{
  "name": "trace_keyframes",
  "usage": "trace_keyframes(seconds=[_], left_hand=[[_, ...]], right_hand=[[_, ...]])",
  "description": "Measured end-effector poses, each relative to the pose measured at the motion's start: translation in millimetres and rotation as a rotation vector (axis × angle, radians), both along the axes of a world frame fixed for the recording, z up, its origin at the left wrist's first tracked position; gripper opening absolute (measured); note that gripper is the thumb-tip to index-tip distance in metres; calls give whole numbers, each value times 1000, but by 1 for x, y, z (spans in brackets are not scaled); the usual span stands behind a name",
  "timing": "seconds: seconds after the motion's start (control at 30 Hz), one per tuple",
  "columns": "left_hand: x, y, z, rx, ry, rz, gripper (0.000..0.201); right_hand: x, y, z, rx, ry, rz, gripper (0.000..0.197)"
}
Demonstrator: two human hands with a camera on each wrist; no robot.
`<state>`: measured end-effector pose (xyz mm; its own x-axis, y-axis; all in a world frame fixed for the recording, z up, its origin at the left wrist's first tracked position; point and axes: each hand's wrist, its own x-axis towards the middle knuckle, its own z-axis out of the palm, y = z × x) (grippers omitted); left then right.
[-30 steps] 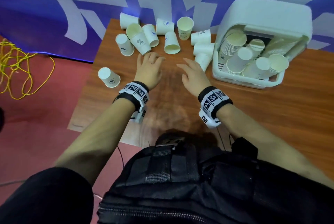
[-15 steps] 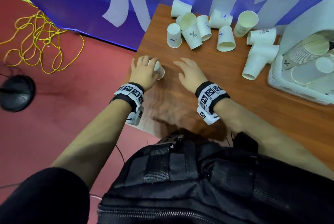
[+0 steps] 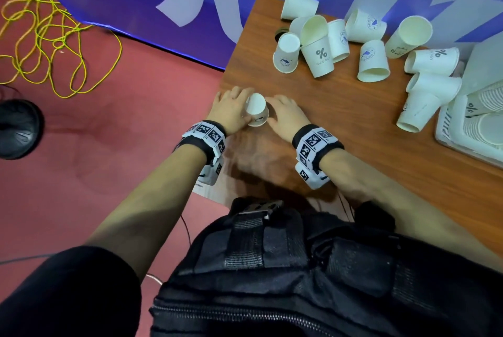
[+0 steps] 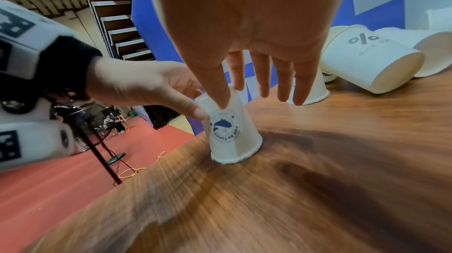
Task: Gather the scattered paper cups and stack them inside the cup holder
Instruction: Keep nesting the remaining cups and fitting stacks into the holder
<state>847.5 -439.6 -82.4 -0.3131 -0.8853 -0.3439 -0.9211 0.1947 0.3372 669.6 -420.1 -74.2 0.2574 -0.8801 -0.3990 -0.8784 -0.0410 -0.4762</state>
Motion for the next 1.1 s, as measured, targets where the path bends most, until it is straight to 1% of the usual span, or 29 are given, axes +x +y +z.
trace_keyframes(seconds=[0.1, 0.2, 0.27, 0.43, 0.53, 0.63, 0.7, 0.77, 0.93, 1.03, 1.1], left_hand=[[-3, -8, 0, 21, 28, -40, 65], [-7, -13, 1, 21, 97, -65, 55], [-13, -18, 5, 33, 155, -65, 53], [-39, -37, 23, 50, 355, -14, 52], [-59, -45, 37, 54, 470, 7, 54], [-80, -46, 47, 54, 510, -3, 53], [-97, -43, 54, 62, 522, -15, 50], [-116, -38, 61, 70, 548, -41, 52], [-169, -20, 71, 115, 579, -149, 52], [-201, -5, 77, 135, 575, -237, 52], [-222, 4, 79, 158, 592, -297, 56]], right_hand=[[-1, -1, -6, 2, 12, 1, 54], [-7, -4, -10, 10, 15, -25, 55], [-13, -7, -9, 11, -1, -53, 57], [-35, -18, 0, -7, -136, -182, 75], [-52, -22, 11, -40, -208, -285, 73], [-72, -18, 23, -76, -238, -339, 74], [-87, -12, 29, -98, -243, -364, 80], [-103, -1, 33, -125, -261, -401, 81], [-148, 36, 41, -193, -230, -539, 72], [-178, 63, 46, -215, -229, -571, 67], [-200, 81, 50, -213, -246, -591, 67]])
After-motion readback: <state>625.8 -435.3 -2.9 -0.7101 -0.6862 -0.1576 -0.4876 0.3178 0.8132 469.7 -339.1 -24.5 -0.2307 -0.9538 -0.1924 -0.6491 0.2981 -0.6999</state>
